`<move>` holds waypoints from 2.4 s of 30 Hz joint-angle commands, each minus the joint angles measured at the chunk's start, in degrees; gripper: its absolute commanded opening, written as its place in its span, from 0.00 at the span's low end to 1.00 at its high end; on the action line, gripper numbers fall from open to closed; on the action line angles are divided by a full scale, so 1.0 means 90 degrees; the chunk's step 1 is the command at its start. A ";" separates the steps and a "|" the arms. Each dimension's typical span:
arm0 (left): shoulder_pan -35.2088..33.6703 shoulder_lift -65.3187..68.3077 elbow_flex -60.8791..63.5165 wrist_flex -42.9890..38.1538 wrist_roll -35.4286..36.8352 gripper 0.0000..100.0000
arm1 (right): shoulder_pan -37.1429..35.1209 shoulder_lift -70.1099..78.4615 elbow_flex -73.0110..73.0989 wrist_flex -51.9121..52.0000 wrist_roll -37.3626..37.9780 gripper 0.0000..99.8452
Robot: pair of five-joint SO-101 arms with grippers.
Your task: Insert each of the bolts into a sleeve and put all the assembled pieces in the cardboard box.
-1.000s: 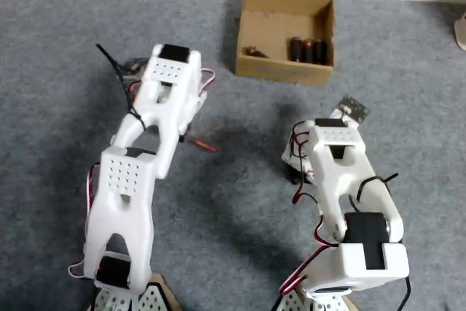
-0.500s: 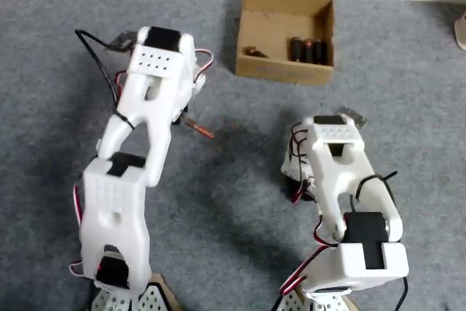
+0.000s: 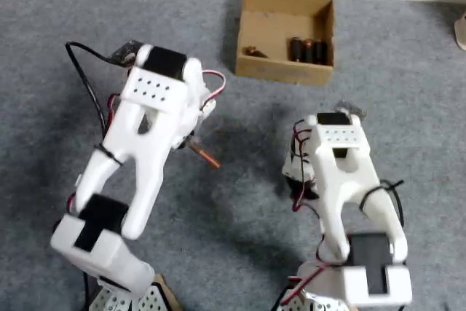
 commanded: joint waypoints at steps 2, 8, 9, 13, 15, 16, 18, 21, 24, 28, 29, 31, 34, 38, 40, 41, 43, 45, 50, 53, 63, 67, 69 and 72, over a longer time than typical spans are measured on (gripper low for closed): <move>0.0220 -0.0728 0.0044 0.0039 -0.0342 0.01 | -0.0122 -0.1363 0.0718 -0.0943 0.0156 0.00; 0.0171 -0.0757 0.0044 0.0020 -0.0996 0.01 | -0.0112 -0.2720 0.2652 -0.3648 0.0156 0.00; 0.0190 -0.0757 0.0054 0.0020 -0.1201 0.01 | -0.0112 -0.2896 0.2926 -0.4049 0.0156 0.00; 0.0259 -0.0806 0.0190 0.0010 -0.2188 0.01 | -0.0112 -0.3453 0.3775 -0.5221 0.0176 0.00; 0.0259 -0.0816 0.0190 0.0010 -0.2842 0.01 | -0.0112 -0.3629 0.4078 -0.5719 0.0176 0.00; 0.0259 -0.0816 0.0181 -0.0029 -0.3184 0.01 | -0.0112 -0.3687 0.4205 -0.5993 0.0176 0.00; 0.0249 -0.0767 0.0034 -0.0303 -0.3614 0.01 | -0.0112 -0.3775 0.4440 -0.6462 0.0176 0.00; 0.0288 -0.0747 -0.0044 -0.0957 -0.3702 0.01 | -0.0112 -0.3863 0.4791 -0.7067 0.0176 0.00; 0.0298 -0.0747 0.0171 -0.1895 -0.3380 0.01 | -0.0112 -0.3951 0.5084 -0.7595 0.0391 0.00; 0.0317 -0.0757 0.0806 -0.2569 -0.3184 0.01 | -0.0200 -0.4176 0.5641 -0.8269 0.1827 0.00; 0.0415 -0.0786 0.1001 -0.2667 -0.3184 0.01 | -0.0288 -0.4244 0.5807 -0.8493 0.2188 0.00; 0.0640 -0.0767 0.1382 -0.2833 -0.3184 0.01 | -0.0513 -0.4420 0.6208 -0.9001 0.2745 0.00; 0.0972 -0.0816 0.1929 -0.3243 -0.3214 0.01 | -0.0943 -0.4752 0.6862 -0.9861 0.3204 0.00; 0.1197 -0.0816 0.2466 -0.3966 -0.3292 0.01 | -0.1382 -0.5172 0.7556 -1.0662 0.4239 0.00; 0.1187 -0.0825 0.2672 -0.4444 -0.3741 0.01 | -0.1411 -0.5250 0.7751 -1.0525 0.4444 0.00; 0.1187 -0.0835 0.2769 -0.4679 -0.4005 0.01 | -0.1411 -0.5241 0.7810 -1.0447 0.4396 0.00; 0.1177 -0.0835 0.2916 -0.5079 -0.4357 0.01 | -0.1411 -0.5241 0.7810 -1.0369 0.4288 0.00; 0.1177 -0.0874 0.2965 -0.5392 -0.4523 0.01 | -0.1411 -0.5241 0.7810 -1.0359 0.4103 0.00; 0.0933 -0.1705 0.3004 -0.5763 -0.4737 0.01 | -0.1411 -0.5231 0.7810 -1.0144 0.3556 0.01; 0.0874 -0.2173 0.3013 -0.5939 -0.4952 0.01 | -0.1421 -0.5241 0.7810 -1.0037 0.3458 0.01; 0.1343 -0.3121 0.4137 -0.7433 -0.5021 0.01 | -0.1421 -0.5250 0.7810 -1.0046 0.3497 0.01; 0.1480 -0.3707 0.4576 -0.7883 -0.5021 0.01 | -0.1421 -0.5250 0.7810 -1.0046 0.3507 0.01; 0.1499 -0.3951 0.4821 -0.8186 -0.5021 0.01 | -0.1421 -0.5250 0.7810 -1.0046 0.3507 0.01; 0.1519 -0.4186 0.5172 -0.8576 -0.5011 0.01 | -0.1421 -0.5250 0.7810 -1.0046 0.3507 0.01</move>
